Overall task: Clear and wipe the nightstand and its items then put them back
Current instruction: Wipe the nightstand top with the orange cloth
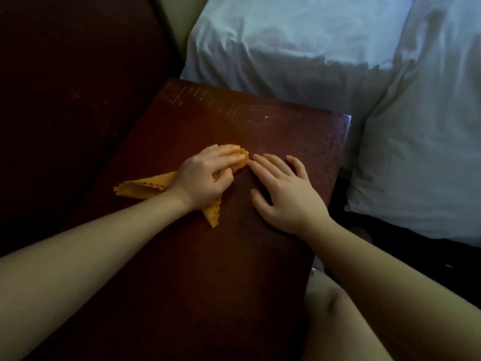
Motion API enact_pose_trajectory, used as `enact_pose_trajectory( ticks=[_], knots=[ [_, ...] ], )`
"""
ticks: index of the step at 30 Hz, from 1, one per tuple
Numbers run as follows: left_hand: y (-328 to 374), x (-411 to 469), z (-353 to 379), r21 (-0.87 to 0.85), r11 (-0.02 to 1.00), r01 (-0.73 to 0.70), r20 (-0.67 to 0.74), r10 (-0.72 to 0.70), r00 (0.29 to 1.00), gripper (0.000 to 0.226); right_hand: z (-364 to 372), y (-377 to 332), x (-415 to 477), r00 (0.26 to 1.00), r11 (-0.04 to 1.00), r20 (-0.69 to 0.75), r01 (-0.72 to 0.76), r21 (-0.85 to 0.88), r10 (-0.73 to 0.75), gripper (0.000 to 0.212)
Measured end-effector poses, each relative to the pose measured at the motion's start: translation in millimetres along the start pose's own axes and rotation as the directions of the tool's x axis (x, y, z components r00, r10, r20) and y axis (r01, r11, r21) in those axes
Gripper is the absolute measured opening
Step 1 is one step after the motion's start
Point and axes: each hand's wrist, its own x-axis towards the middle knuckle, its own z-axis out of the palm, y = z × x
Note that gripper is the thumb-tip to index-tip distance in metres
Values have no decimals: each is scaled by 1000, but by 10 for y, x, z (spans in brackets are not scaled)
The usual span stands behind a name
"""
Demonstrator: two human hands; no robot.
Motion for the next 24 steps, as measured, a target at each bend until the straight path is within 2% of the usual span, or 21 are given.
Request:
enact_pose_trajectory(
  ticks=[2, 4, 6, 9, 13, 18, 20, 24],
  knots=[
    [-50, 139, 31, -1, 986, 167, -118, -166, 979, 41, 5, 10, -3, 1000, 1000, -17, 1, 1, -1, 56],
    [-101, 302, 80, -22, 924, 381, -260, -373, 891, 39, 20, 7, -16, 1000, 1000, -28, 2, 5, -1, 56],
    [-95, 434, 139, -14, 884, 466, -320, -446, 836, 39, 23, 6, -17, 1000, 1000, -30, 6, 3, -6, 55],
    [-5, 503, 183, 19, 891, 453, -309, -426, 850, 41, 9, 12, -13, 1000, 1000, -26, 12, -3, -13, 55],
    [67, 425, 207, 94, 963, 253, -168, -235, 957, 41, 5, 4, -19, 1000, 1000, -29, 12, -5, -12, 55],
    [24, 132, 83, 79, 994, 77, -55, -73, 996, 42, 4, -4, -20, 1000, 1000, -27, 14, -12, -14, 55],
    [-72, 5, 19, 81, 992, 96, -54, -92, 994, 46, 1, -6, -28, 1000, 1000, -27, 10, -11, -10, 55],
    [-219, 135, 20, 102, 956, 275, -142, -260, 955, 44, -2, -12, -22, 1000, 1000, -18, 12, -11, -13, 55]
  ],
)
